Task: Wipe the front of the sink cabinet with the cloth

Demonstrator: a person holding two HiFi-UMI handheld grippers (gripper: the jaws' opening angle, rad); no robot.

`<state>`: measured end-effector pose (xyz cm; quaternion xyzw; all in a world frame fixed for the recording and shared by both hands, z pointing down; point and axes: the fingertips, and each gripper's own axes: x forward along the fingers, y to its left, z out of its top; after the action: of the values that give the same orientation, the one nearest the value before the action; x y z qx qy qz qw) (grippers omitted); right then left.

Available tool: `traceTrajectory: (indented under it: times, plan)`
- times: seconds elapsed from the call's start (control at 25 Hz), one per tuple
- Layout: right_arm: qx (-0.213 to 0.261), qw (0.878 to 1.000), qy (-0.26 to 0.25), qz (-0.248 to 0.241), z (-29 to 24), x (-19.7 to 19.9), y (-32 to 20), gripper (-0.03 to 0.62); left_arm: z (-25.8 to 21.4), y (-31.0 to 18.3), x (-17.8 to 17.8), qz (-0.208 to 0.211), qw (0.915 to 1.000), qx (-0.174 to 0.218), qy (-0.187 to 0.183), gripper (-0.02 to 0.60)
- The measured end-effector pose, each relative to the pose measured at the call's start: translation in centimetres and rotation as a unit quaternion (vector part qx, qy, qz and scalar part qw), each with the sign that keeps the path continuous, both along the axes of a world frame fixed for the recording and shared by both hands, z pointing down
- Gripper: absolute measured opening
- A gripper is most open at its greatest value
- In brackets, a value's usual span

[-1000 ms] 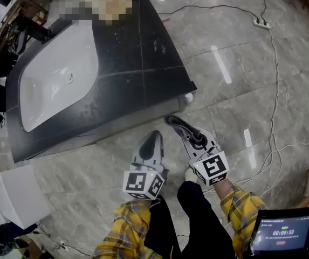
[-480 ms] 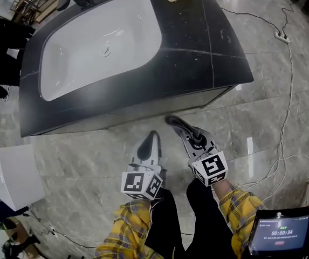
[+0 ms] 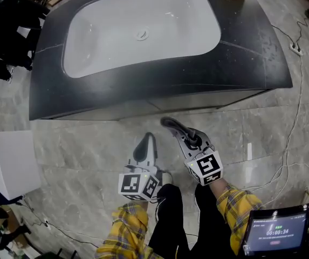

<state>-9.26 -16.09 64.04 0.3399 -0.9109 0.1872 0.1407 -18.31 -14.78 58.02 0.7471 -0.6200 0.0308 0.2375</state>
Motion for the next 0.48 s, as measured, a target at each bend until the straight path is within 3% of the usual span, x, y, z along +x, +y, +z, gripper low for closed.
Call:
traceTrajectory:
  times: [0.48]
  plan:
    - [0.017,1.0,0.018,-0.004,3.7,-5.3,-1.6,0.043,5.0,1.0,-5.1,-0.003,0.9999,-0.011,-0.002,0.006]
